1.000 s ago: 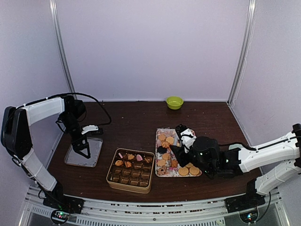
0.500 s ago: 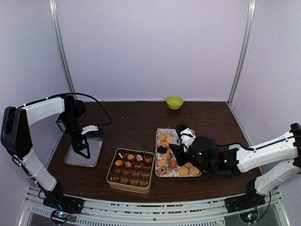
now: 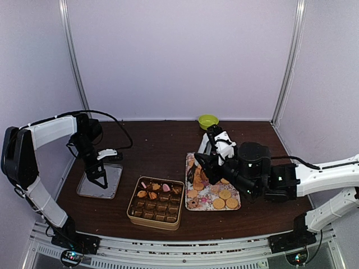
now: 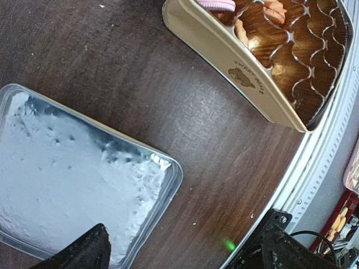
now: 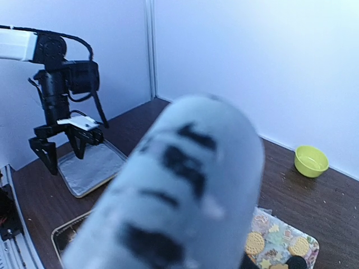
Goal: Pack the cookies
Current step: Pick up the fake cookies from the plate, then place the fake cookies in the empty pocket of the box.
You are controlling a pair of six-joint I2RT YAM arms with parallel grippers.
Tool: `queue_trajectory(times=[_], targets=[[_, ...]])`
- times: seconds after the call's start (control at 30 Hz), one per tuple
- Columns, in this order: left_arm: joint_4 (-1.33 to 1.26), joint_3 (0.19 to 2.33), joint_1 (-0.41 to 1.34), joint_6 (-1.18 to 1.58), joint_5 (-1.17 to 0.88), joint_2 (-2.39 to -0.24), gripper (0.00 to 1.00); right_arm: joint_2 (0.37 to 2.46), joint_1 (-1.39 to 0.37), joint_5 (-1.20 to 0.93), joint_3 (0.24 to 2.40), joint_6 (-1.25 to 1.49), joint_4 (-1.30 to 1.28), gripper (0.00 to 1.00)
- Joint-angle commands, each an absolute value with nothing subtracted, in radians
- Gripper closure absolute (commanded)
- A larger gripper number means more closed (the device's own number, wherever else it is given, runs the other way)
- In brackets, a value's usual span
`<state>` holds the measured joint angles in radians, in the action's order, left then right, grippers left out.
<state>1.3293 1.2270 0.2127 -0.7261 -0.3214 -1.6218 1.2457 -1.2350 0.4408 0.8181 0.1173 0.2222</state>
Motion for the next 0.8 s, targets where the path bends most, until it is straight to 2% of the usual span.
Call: queue_trajectory(times=[0.0, 0.37, 0.6, 0.77], targets=[[1.329, 1.243, 0.206, -0.729, -0.330, -1.624, 0.03, 1.310, -1.270, 0.371, 0.922, 0.089, 0.238, 0.74], [1.328, 1.239, 0.207, -0.729, -0.325, -1.620, 0.03, 1.568, -1.311, 0.235, 1.108, 0.100, 0.303, 0.74], [1.327, 1.233, 0.206, -0.729, -0.327, -1.618, 0.03, 1.632, -1.309, 0.248, 1.144, 0.089, 0.318, 0.73], [1.325, 1.230, 0.207, -0.729, -0.328, -1.615, 0.03, 1.654, -1.302, 0.254, 1.147, 0.091, 0.319, 0.69]])
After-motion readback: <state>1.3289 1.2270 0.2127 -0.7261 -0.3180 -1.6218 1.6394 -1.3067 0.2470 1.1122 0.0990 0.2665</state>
